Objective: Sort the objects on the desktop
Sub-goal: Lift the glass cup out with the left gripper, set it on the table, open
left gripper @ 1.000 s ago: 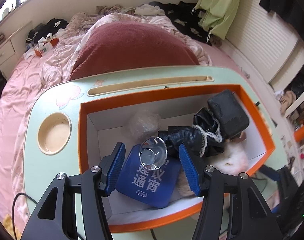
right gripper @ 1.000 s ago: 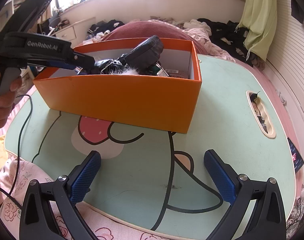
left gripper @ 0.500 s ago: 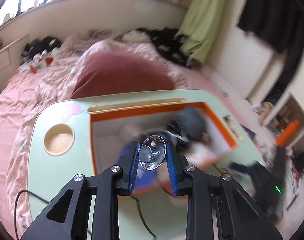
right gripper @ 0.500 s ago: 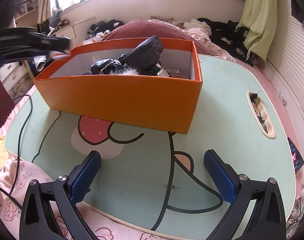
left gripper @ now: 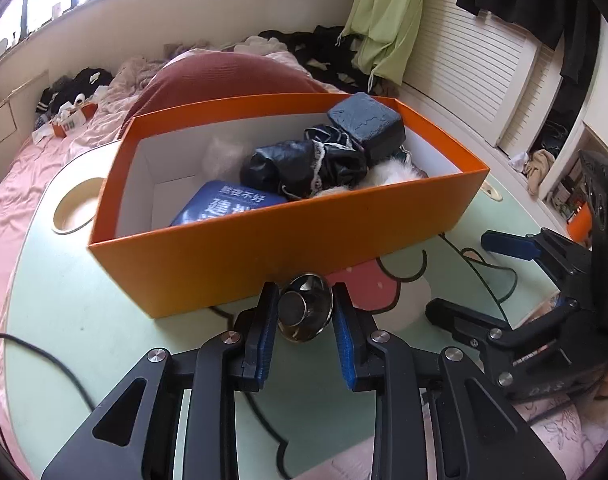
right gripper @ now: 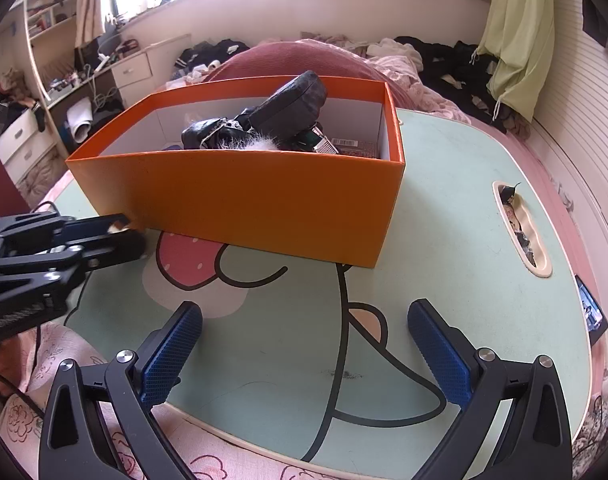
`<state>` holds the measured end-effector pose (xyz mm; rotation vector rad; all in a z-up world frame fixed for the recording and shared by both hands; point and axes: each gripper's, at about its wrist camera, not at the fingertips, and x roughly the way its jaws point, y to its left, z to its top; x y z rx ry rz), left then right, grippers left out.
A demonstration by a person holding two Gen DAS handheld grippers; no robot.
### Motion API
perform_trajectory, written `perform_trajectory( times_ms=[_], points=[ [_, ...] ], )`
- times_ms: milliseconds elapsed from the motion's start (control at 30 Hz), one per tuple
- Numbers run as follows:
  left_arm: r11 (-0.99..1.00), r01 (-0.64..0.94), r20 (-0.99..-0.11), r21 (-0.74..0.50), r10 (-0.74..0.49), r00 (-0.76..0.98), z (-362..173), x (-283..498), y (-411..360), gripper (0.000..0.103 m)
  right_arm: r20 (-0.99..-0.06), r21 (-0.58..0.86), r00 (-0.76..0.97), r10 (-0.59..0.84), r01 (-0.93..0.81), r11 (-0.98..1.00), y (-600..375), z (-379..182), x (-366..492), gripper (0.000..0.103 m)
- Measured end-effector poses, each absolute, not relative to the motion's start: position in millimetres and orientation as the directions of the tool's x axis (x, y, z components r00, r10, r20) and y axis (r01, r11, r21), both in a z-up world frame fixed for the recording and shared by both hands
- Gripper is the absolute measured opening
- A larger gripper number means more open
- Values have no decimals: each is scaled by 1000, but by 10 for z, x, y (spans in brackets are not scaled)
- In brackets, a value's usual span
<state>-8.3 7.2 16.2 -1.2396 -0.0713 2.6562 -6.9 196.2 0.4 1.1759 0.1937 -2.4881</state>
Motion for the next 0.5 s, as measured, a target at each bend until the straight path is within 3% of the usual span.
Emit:
perform_trajectory(
  times_ms=[67, 133, 233, 333, 500],
  points=[
    [-978, -162, -747, -130, 204, -633, 177, -54, 59, 38, -767, 37, -578, -279, 395, -918, 1963, 5, -70, 103],
    [-981, -148, -720, -122, 191, -668, 251, 11, 21, 60, -767, 37, -578, -279, 395, -918, 1964, 7, -71, 103],
    [-984, -137, -666, -115, 179, -724, 358, 178, -58, 81, -767, 37, -577, -279, 395, -918, 1966, 7, -71, 103],
    [-983, -155, -662, -98, 181, -728, 373, 328, -116, 83, -767, 37, -578, -279, 394, -918, 1967, 9, -70, 103],
    [-986, -169, -730, -9, 122, -673, 89, 339, -7, 83, -767, 34, -578, -277, 395, -918, 1964, 1, -67, 103]
  ],
)
